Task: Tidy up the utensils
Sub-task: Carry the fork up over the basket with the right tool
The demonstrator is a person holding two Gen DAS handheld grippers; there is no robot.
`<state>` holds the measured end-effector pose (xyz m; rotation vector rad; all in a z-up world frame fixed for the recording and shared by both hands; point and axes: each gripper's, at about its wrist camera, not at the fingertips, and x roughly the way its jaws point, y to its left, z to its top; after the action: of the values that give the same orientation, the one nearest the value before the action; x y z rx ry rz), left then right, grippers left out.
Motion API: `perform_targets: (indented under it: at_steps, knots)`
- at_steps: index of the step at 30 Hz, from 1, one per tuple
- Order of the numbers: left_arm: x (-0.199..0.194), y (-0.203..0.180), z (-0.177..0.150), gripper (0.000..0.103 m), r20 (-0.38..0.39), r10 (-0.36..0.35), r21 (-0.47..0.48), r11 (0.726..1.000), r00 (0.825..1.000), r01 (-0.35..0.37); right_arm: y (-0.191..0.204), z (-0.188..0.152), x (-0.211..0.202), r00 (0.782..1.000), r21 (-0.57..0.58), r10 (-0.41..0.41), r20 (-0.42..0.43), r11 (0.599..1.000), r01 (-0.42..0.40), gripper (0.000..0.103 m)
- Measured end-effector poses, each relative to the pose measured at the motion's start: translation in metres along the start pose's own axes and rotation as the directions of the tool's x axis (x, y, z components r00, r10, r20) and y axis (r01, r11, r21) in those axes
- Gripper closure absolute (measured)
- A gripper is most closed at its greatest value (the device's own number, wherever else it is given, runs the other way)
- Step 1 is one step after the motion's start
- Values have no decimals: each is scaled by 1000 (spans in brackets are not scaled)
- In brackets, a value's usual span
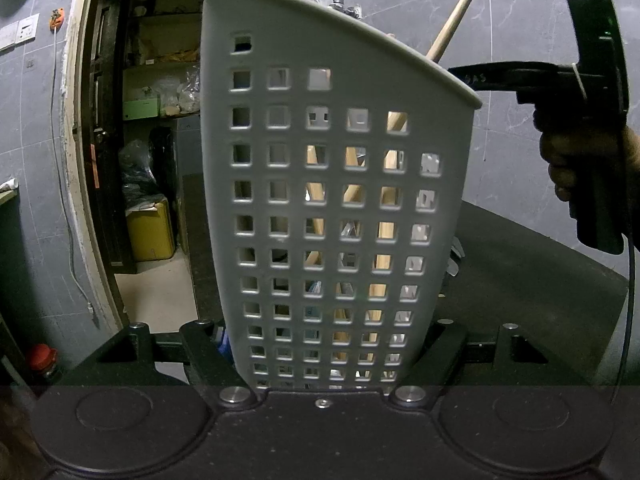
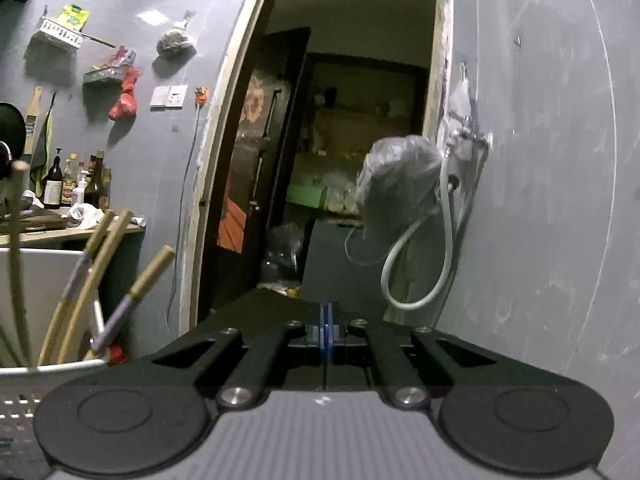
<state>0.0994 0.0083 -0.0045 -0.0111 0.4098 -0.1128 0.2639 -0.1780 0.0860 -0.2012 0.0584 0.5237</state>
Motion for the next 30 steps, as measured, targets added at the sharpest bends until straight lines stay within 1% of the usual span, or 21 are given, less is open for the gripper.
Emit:
perform_targets:
  at_steps: [4, 11, 15, 20, 23, 27, 30]
  knots:
    - [0, 1, 0, 26, 1, -2, -3, 1000, 1000, 2, 6, 2, -12, 999, -13, -23, 42, 1000, 24, 101]
    - [0, 1, 0, 26, 2, -3, -4, 1000, 1000, 3, 1, 3, -18, 997, -4, -38, 68, 999, 38, 101]
    - [1, 2, 0, 26, 2, -5, -5, 1000, 1000, 5, -1, 13, -25, 994, -1, -53, 98, 999, 53, 101]
    - [0, 3, 0, 26, 3, -5, -4, 1000, 1000, 5, -10, 40, -35, 990, 5, -64, 126, 998, 64, 101]
    - [0, 3, 0, 26, 3, -7, -5, 1000, 1000, 7, -17, 61, -42, 985, -3, -87, 152, 996, 88, 101]
    - [1, 3, 0, 26, 3, -8, -5, 1000, 1000, 8, -19, 91, -53, 969, -37, -124, 214, 990, 135, 101]
    - [0, 3, 0, 26, 3, -7, -5, 1000, 1000, 7, -18, 115, -64, 955, -45, -128, 268, 988, 146, 101]
